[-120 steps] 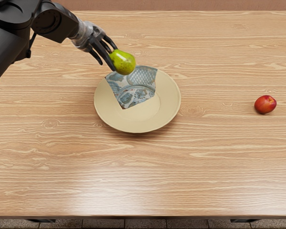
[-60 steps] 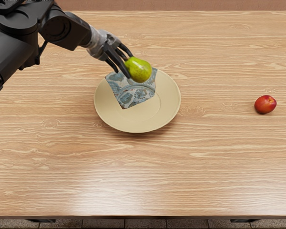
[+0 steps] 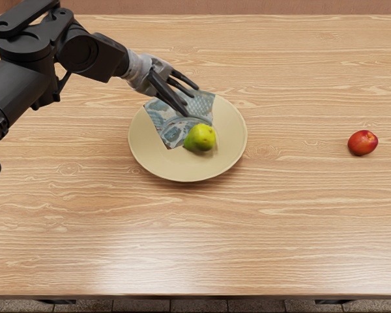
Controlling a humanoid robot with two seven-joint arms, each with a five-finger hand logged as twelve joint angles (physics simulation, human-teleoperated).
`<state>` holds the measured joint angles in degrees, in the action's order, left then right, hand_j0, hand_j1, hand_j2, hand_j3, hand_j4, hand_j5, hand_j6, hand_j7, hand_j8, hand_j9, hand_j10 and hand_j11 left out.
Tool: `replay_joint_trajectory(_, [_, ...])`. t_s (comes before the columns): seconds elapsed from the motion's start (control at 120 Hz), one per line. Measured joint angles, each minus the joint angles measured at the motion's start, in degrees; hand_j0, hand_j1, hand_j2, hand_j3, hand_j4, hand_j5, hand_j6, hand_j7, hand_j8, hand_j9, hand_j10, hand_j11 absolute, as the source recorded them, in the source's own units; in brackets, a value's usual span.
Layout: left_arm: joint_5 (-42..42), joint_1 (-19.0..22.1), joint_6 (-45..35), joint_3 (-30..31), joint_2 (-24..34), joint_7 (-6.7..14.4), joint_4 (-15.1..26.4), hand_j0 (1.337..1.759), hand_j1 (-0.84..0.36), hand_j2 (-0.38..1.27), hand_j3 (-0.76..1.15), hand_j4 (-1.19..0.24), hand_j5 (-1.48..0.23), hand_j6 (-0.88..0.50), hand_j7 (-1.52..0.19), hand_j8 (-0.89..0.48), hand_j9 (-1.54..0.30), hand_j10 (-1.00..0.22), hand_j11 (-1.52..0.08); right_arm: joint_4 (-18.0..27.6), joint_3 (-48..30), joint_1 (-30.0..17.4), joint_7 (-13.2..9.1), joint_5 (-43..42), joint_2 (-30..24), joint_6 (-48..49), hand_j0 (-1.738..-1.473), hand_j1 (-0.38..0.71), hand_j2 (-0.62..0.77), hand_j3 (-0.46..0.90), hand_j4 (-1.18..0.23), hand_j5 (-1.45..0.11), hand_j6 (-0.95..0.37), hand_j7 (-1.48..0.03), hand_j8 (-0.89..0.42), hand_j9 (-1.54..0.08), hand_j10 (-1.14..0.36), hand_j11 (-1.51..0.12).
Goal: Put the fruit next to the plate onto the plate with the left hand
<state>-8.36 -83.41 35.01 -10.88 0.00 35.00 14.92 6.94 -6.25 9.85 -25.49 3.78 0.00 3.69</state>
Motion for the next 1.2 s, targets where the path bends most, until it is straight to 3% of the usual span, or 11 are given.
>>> replay_joint_trajectory(0.2, [5.4, 1.1, 0.0, -0.5, 0.0, 0.0, 0.5, 1.658, 0.19, 0.07, 0.00, -0.15, -0.20, -0.14, -0.20, -0.15, -0.20, -0.15, -0.20, 0.0, 0.0, 0.0, 0.0, 0.0, 0.0, 0.0, -1.658, -0.35, 0.00, 0.00, 0.00, 0.00, 0.00, 0.00, 0.00, 0.00, 0.00, 0.00])
replay_joint_trajectory(0.283, [8.2, 1.1, 0.0, -0.6, 0.0, 0.0, 4.1, 1.658, 0.24, 0.04, 0.00, -0.11, -0.14, -0.10, -0.14, -0.11, -0.14, -0.11, -0.14, 0.0, 0.0, 0.0, 0.0, 0.0, 0.0, 0.0, -1.658, -0.35, 0.00, 0.00, 0.00, 0.00, 0.00, 0.00, 0.00, 0.00, 0.00, 0.00])
replay_joint_trajectory(0.475, [10.8, 11.1, 0.0, -7.1, 11.1, 0.0, 23.3, 1.658, 0.29, 0.02, 0.00, -0.05, -0.07, -0.05, -0.07, -0.05, -0.07, -0.05, -0.07, 0.0, 0.0, 0.0, -0.1, 0.0, 0.0, 0.0, -1.658, -0.35, 0.00, 0.00, 0.00, 0.00, 0.00, 0.00, 0.00, 0.00, 0.00, 0.00])
replay_joint_trajectory(0.558, [11.6, 15.3, 0.0, -9.3, 21.9, 0.0, 35.0, 1.658, 0.30, 0.01, 0.00, -0.04, -0.06, -0.04, -0.06, -0.04, -0.06, -0.04, -0.06, 0.0, 0.0, 0.0, -0.1, 0.0, 0.0, -0.1, -1.658, -0.35, 0.00, 0.00, 0.00, 0.00, 0.00, 0.00, 0.00, 0.00, 0.00, 0.00])
replay_joint_trajectory(0.708, [13.4, 20.5, 0.0, -11.8, 35.3, 0.0, 53.3, 1.658, 0.31, 0.01, 0.00, -0.03, -0.04, -0.03, -0.04, -0.03, -0.04, -0.03, -0.04, 0.1, -0.1, 0.0, -0.1, 0.1, 0.0, 0.0, -1.658, -0.35, 0.00, 0.00, 0.00, 0.00, 0.00, 0.00, 0.00, 0.00, 0.00, 0.00])
replay_joint_trajectory(0.783, [14.4, 23.6, 0.0, -12.3, 39.9, 0.0, 59.5, 1.658, 0.32, 0.01, 0.00, -0.03, -0.04, -0.03, -0.04, -0.03, -0.04, -0.03, -0.04, 0.1, -0.1, -0.1, -0.2, 0.1, 0.0, 0.0, -1.658, -0.35, 0.00, 0.00, 0.00, 0.00, 0.00, 0.00, 0.00, 0.00, 0.00, 0.00])
replay_joint_trajectory(0.833, [14.8, 28.6, 0.0, -13.9, 44.4, 0.0, 62.7, 1.658, 0.32, 0.01, 0.00, -0.02, -0.03, -0.02, -0.03, -0.02, -0.03, -0.02, -0.03, 0.1, -0.1, -0.3, -0.2, 0.1, 0.0, -0.1, -1.658, -0.35, 0.00, 0.00, 0.00, 0.00, 0.00, 0.00, 0.00, 0.00, 0.00, 0.00])
replay_joint_trajectory(0.875, [15.5, 34.5, 0.0, -16.2, 47.8, 0.0, 64.7, 1.658, 0.32, 0.01, 0.00, -0.02, -0.03, -0.02, -0.03, -0.02, -0.03, -0.02, -0.03, 0.1, -0.1, -0.4, -0.2, 0.1, 0.0, -0.1, -1.658, -0.35, 0.00, 0.00, 0.00, 0.00, 0.00, 0.00, 0.00, 0.00, 0.00, 0.00])
replay_joint_trajectory(0.9, [15.9, 35.6, 0.0, -17.6, 48.6, 0.0, 65.5, 1.658, 0.32, 0.01, 0.00, -0.02, -0.03, -0.02, -0.03, -0.02, -0.03, -0.02, -0.03, 0.1, -0.1, -0.4, -0.2, 0.1, 0.0, -0.1, -1.658, -0.35, 0.00, 0.00, 0.00, 0.00, 0.00, 0.00, 0.00, 0.00, 0.00, 0.00])
replay_joint_trajectory(1.2, [19.7, 36.8, 0.0, -22.3, 61.5, 0.0, 68.5, 1.658, 0.33, 0.00, 0.00, -0.02, -0.03, -0.02, -0.03, -0.02, -0.03, -0.02, -0.03, 0.2, -0.1, -0.6, -0.2, 0.1, 0.0, -0.2, -1.658, -0.35, 0.00, 0.00, 0.00, 0.00, 0.00, 0.00, 0.00, 0.00, 0.00, 0.00])
